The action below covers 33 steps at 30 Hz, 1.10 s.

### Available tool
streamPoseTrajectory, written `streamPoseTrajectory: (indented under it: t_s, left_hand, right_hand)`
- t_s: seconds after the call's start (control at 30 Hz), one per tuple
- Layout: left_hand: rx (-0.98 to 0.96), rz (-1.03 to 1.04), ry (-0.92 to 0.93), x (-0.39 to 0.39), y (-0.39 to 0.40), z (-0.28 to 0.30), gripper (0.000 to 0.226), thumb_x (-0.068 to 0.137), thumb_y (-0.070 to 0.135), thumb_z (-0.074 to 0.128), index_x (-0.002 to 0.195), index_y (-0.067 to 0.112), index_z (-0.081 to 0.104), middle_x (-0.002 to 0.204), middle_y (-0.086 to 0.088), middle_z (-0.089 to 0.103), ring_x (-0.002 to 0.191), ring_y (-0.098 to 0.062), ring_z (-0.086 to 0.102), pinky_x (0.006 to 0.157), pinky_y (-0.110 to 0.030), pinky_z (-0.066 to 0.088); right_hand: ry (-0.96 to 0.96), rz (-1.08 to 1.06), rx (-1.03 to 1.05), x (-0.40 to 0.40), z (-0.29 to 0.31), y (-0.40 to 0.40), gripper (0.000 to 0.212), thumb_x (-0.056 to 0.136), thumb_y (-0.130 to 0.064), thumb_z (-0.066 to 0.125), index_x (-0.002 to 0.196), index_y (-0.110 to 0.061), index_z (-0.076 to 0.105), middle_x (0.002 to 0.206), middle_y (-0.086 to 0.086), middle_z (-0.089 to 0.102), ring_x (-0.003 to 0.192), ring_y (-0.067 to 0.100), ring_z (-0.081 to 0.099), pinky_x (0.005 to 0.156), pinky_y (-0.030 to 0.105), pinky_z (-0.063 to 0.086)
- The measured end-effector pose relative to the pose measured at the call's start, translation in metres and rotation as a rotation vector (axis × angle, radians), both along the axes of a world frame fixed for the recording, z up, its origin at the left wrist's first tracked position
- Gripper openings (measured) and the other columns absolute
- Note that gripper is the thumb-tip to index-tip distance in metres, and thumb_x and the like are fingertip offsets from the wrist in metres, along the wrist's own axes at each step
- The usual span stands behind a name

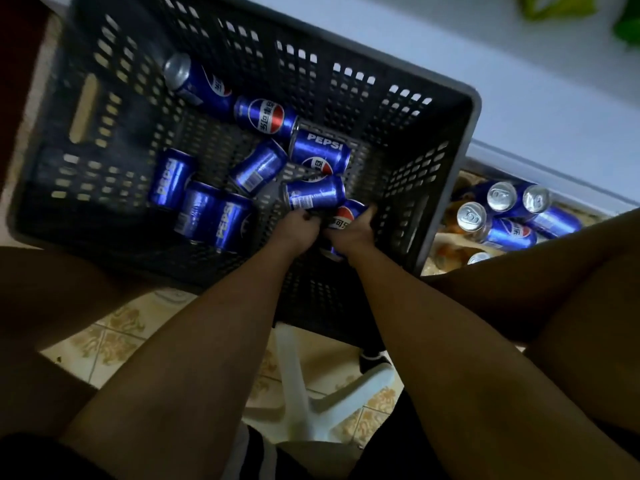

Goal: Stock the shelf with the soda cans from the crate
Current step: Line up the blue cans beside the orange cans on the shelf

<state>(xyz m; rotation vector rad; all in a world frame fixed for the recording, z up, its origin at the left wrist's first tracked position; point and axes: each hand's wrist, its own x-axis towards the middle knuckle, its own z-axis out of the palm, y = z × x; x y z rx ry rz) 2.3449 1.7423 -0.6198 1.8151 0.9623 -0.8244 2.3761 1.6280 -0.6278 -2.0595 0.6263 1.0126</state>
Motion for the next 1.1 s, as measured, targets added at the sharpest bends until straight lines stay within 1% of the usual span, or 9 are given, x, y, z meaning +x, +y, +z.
streamPoseTrajectory:
  t_s: [0.07, 0.17, 0.33, 0.5, 0.63, 0.73, 0.8, 0.97, 1.1]
  left_hand:
    - [0.018, 0.027, -0.021, -0.003, 0.001, 0.017, 0.031, 0.094, 0.027, 0.050, 0.114, 0.008, 0.065, 0.122, -0.016, 0.064, 0.110, -0.030, 0.060, 0.095, -0.032, 0.045]
    - [0.035, 0.055, -0.070, -0.006, 0.004, 0.038, 0.023, 0.096, 0.024, 0.049, 0.109, 0.011, 0.063, 0.118, -0.015, 0.064, 0.104, -0.029, 0.059, 0.087, -0.031, 0.042]
    - [0.128, -0.007, -0.213, -0.007, 0.011, 0.093, 0.021, 0.096, 0.028, 0.048, 0.101, 0.012, 0.061, 0.113, -0.013, 0.065, 0.101, -0.030, 0.059, 0.078, -0.031, 0.040]
    - [0.242, -0.033, -0.419, 0.004, 0.020, 0.166, 0.025, 0.094, 0.037, 0.050, 0.105, 0.020, 0.063, 0.104, -0.003, 0.065, 0.095, -0.023, 0.057, 0.080, -0.031, 0.040]
    - [0.328, -0.108, -0.622, 0.023, 0.022, 0.237, 0.026, 0.093, 0.044, 0.049, 0.104, 0.025, 0.063, 0.099, 0.002, 0.067, 0.094, -0.022, 0.061, 0.085, -0.035, 0.048]
    - [0.363, -0.176, -0.728, 0.040, 0.021, 0.291, 0.034, 0.095, 0.049, 0.046, 0.116, 0.026, 0.058, 0.101, -0.001, 0.064, 0.088, -0.023, 0.059, 0.074, -0.034, 0.045]
    - [0.429, -0.229, -0.776, 0.052, 0.020, 0.329, 0.040, 0.095, 0.054, 0.044, 0.124, 0.028, 0.054, 0.104, 0.002, 0.060, 0.092, -0.023, 0.058, 0.079, -0.036, 0.048]
    - [0.654, -0.333, -0.948, 0.091, 0.014, 0.419, 0.045, 0.091, 0.059, 0.045, 0.125, 0.030, 0.054, 0.113, 0.003, 0.064, 0.101, -0.024, 0.060, 0.086, -0.038, 0.051]
    - [0.765, -0.382, -1.005, 0.130, 0.001, 0.468, 0.046, 0.090, 0.057, 0.044, 0.127, 0.031, 0.053, 0.118, 0.002, 0.065, 0.106, -0.023, 0.058, 0.084, -0.037, 0.048]
  right_hand:
    - [0.028, 0.074, 0.011, 0.001, 0.020, -0.003, 0.120, 0.075, -0.019, 0.083, 0.155, -0.018, -0.006, 0.144, 0.018, 0.045, 0.129, 0.032, 0.049, 0.108, 0.038, 0.041]
    - [0.036, 0.129, 0.046, 0.004, 0.045, -0.004, 0.105, 0.073, -0.019, 0.084, 0.146, -0.013, 0.009, 0.134, 0.017, 0.050, 0.120, 0.030, 0.053, 0.103, 0.042, 0.048]
    - [-0.106, 0.106, 0.245, 0.008, 0.111, -0.003, 0.094, 0.069, -0.014, 0.087, 0.137, -0.005, 0.022, 0.121, 0.010, 0.051, 0.109, 0.024, 0.055, 0.095, 0.039, 0.052]
    - [-0.222, -0.025, 0.458, 0.015, 0.182, -0.008, 0.072, 0.074, -0.001, 0.080, 0.123, -0.015, 0.029, 0.106, 0.008, 0.055, 0.084, 0.015, 0.061, 0.063, 0.031, 0.055]
    - [-0.260, -0.144, 0.660, 0.027, 0.251, -0.019, 0.071, 0.079, 0.000, 0.074, 0.128, -0.023, 0.029, 0.106, 0.007, 0.056, 0.087, 0.022, 0.064, 0.063, 0.043, 0.059]
    - [-0.309, -0.217, 0.788, 0.039, 0.299, -0.026, 0.067, 0.080, 0.001, 0.067, 0.129, -0.030, 0.032, 0.115, 0.010, 0.054, 0.095, 0.028, 0.062, 0.077, 0.056, 0.056]
    - [-0.352, -0.255, 0.868, 0.051, 0.331, -0.032, 0.068, 0.079, 0.001, 0.064, 0.130, -0.032, 0.034, 0.121, 0.011, 0.055, 0.101, 0.032, 0.062, 0.081, 0.060, 0.054]
    - [-0.516, -0.268, 0.990, 0.084, 0.422, -0.049, 0.069, 0.079, -0.016, 0.080, 0.131, -0.027, 0.037, 0.113, 0.008, 0.061, 0.088, 0.029, 0.066, 0.072, 0.056, 0.057]
    - [-0.682, -0.219, 0.888, 0.115, 0.483, -0.065, 0.078, 0.071, -0.021, 0.088, 0.132, -0.019, 0.039, 0.117, 0.010, 0.062, 0.088, 0.025, 0.069, 0.068, 0.049, 0.060]
